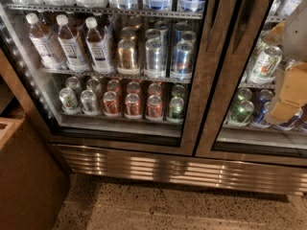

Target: Open left fridge door

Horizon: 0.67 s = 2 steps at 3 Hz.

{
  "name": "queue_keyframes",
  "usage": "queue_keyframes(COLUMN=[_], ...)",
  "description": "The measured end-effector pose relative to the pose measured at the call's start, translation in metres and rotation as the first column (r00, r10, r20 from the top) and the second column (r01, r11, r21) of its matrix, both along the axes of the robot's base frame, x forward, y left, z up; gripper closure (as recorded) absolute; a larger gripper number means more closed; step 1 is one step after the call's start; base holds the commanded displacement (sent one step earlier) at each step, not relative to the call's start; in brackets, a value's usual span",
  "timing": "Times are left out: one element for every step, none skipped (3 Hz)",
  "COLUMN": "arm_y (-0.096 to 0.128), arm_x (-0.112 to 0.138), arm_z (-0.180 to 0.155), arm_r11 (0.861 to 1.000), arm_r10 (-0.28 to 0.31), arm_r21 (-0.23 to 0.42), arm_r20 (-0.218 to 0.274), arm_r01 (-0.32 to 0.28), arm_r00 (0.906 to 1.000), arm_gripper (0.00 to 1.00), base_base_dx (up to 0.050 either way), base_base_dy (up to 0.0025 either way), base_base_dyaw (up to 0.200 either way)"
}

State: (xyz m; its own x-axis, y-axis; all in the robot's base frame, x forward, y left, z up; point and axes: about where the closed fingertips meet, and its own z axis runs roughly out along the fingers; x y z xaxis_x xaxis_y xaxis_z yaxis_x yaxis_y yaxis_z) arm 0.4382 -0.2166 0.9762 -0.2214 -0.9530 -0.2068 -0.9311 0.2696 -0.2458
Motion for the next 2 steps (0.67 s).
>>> queue_keyframes(arm_y=[0.0001, 0.0046], arm_x=[0.0000, 0.0006], arm_z=[0.0001, 0.0027], arm_r11=[1.000, 1.000], arm_r10=[0.000, 0.005], arm_r21=[0.000, 0.012], arm_r20=[0.000, 0.009], arm_r01=[0.000, -0.005], arm_r00=[1.0000, 1.0000], arm_gripper=[0.00, 0.00], base_base_dx=[0.000, 0.000], base_base_dy=[0.00000, 0.00000], base_base_dyaw=[0.000, 0.000])
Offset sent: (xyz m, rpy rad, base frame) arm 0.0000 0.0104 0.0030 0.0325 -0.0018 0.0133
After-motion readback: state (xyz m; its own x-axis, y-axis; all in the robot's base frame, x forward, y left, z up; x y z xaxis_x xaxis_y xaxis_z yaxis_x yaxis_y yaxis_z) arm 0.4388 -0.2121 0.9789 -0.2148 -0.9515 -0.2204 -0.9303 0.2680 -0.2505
